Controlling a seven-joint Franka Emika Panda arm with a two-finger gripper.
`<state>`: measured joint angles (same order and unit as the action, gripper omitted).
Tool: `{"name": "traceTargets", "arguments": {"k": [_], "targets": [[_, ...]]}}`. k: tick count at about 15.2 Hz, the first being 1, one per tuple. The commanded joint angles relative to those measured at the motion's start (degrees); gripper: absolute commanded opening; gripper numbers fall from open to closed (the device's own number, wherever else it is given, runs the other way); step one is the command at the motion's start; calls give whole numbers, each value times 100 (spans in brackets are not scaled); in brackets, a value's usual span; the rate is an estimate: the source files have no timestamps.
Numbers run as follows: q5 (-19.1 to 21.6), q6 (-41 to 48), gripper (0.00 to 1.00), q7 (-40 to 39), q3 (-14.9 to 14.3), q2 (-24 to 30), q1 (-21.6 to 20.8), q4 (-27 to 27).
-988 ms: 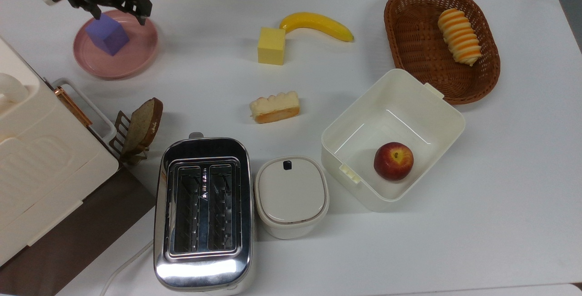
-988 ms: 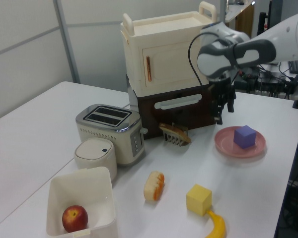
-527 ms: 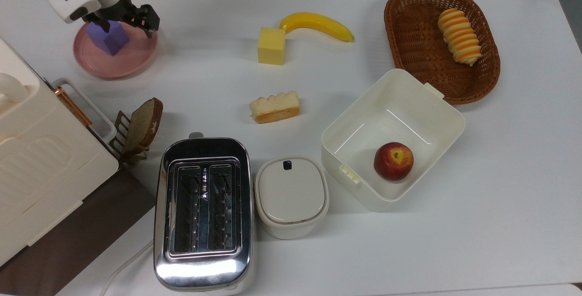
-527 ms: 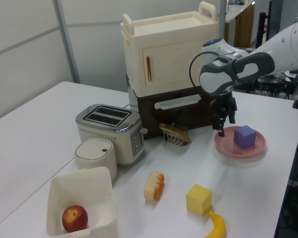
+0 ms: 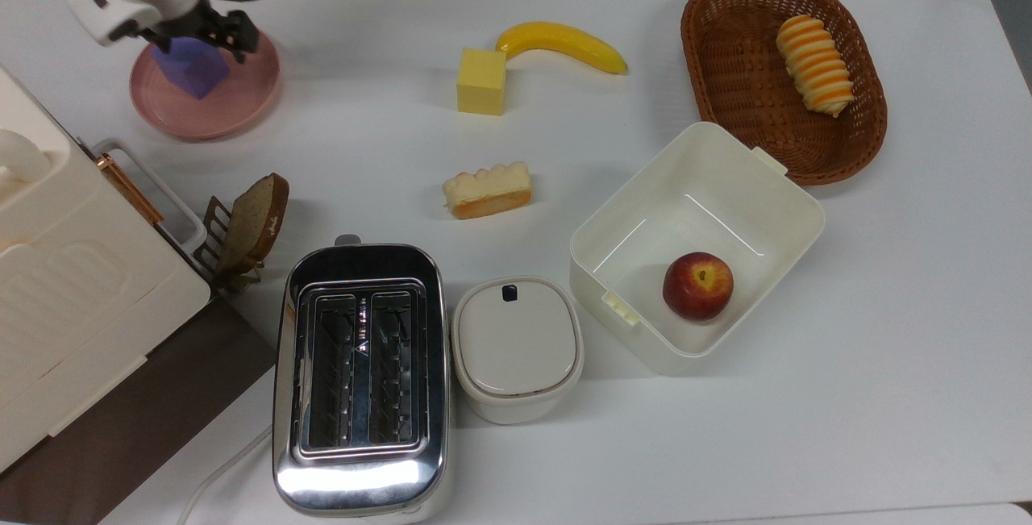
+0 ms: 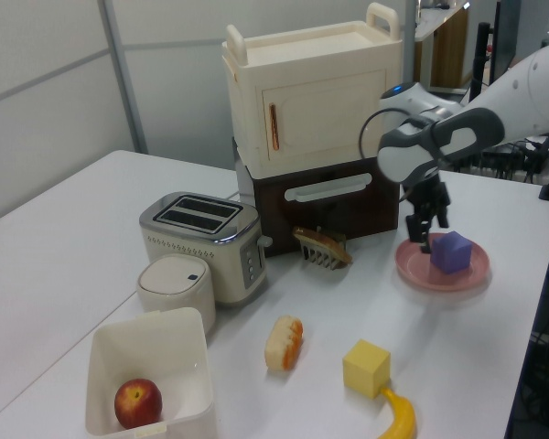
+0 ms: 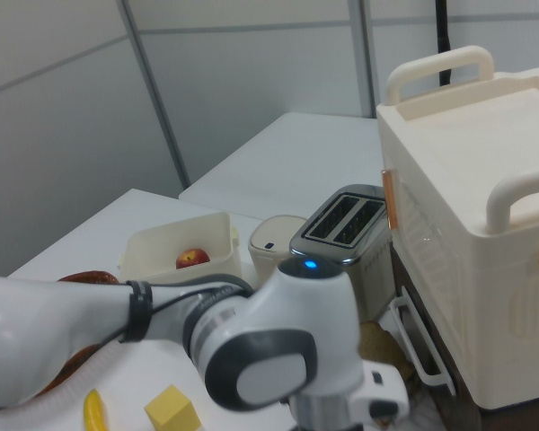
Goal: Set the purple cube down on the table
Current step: 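Lower the gripper and close it on the purple cube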
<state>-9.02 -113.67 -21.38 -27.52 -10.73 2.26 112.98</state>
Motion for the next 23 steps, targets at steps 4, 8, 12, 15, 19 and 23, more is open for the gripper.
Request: {"name": "traceTargets", "arguments": {"k": [4,8,12,15,19,23], "targets": [[-82,-59,100,-1104,-580,150,-15,180],[5,-348,100,-1035,-580,132,-6,444],[32,-507,100,-1105,-536,-34,-41,514],[32,-928,100,-1105,-518,-175,-41,567],[32,-947,100,-1088,-465,-290,-76,550],[32,-842,63,-1096,-413,-124,-103,514]]}}
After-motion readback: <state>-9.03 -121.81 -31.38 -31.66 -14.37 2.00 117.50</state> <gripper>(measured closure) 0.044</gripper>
